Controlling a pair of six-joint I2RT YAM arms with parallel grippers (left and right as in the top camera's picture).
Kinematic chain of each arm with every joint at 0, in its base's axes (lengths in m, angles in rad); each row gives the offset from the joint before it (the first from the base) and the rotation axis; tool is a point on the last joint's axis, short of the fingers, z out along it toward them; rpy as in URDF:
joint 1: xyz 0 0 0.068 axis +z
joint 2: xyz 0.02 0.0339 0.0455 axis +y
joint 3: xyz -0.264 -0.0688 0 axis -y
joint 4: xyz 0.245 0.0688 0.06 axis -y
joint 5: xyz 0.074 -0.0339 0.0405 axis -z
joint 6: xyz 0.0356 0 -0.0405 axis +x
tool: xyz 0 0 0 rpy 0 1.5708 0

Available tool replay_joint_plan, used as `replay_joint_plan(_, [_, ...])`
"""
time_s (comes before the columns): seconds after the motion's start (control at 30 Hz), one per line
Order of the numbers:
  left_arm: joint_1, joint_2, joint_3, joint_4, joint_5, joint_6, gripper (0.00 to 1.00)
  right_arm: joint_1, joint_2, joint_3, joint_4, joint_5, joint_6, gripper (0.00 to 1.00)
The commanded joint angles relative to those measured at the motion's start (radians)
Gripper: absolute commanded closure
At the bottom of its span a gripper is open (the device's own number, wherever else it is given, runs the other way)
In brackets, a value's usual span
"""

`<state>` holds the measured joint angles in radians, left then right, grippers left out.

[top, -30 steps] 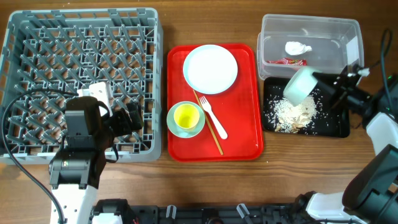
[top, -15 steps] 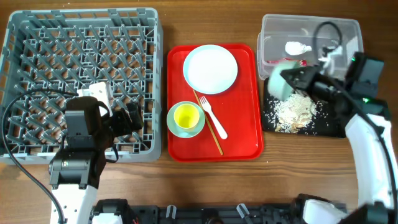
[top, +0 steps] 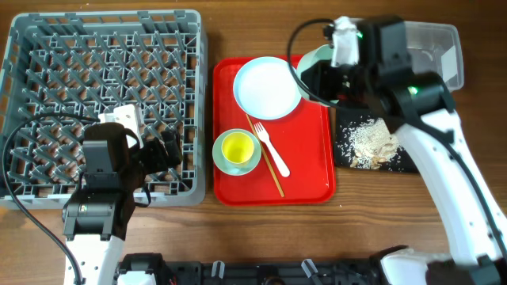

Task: Sort waste into correct bins and load items into the dishwasher rack
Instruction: 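Carry empty green bowl back and set it on the white plate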

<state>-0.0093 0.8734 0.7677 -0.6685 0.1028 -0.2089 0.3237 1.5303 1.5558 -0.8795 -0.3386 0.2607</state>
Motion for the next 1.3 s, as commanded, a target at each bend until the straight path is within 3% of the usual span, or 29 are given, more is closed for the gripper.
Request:
replay_joint_plan(0.0, [0.002,0.003,0.014,0.002,0.016,-0.009,0.0,0.057,0.156,0.124,0.008,0.09,-0.104,0.96])
replay_joint_plan(0.07, [0.002,0.003,0.014,0.002,0.016,-0.009,0.0,0.1,0.242,0.127,0.087,0.175,-0.126,0.96])
replay_joint_plan(0.27, [0.002,0.003,0.014,0.002,0.016,-0.009,0.0,0.18,0.466,0.127,0.136,0.175,-0.13,0.96])
replay_joint_plan(0.53, [0.002,0.003,0.014,-0.002,0.016,-0.009,0.0,0.211,0.582,0.122,0.131,0.158,-0.048,0.95])
replay_joint_plan(0.57, [0.002,0.003,0.014,-0.002,0.016,-0.009,0.0,0.212,0.582,0.122,0.113,0.158,-0.048,0.91])
replay_joint_plan(0.67, [0.002,0.003,0.014,-0.002,0.016,-0.008,0.0,0.212,0.57,0.122,0.051,0.085,-0.048,0.61])
replay_joint_plan(0.73, [0.002,0.003,0.014,-0.002,0.016,-0.009,0.0,0.209,0.542,0.124,0.024,0.075,-0.044,0.53])
replay_joint_plan(0.93, [0.002,0.003,0.014,-0.002,0.016,-0.009,0.0,0.206,0.335,0.132,-0.008,0.075,-0.021,0.4])
replay_joint_plan(1.13, [0.002,0.008,0.014,-0.002,0.016,-0.009,0.0,0.26,0.293,0.111,-0.151,0.076,0.042,0.4])
replay_joint_plan(1.27, [0.002,0.018,0.014,-0.002,0.016,-0.009,0.0,0.295,0.317,0.018,-0.137,0.08,0.1,0.4])
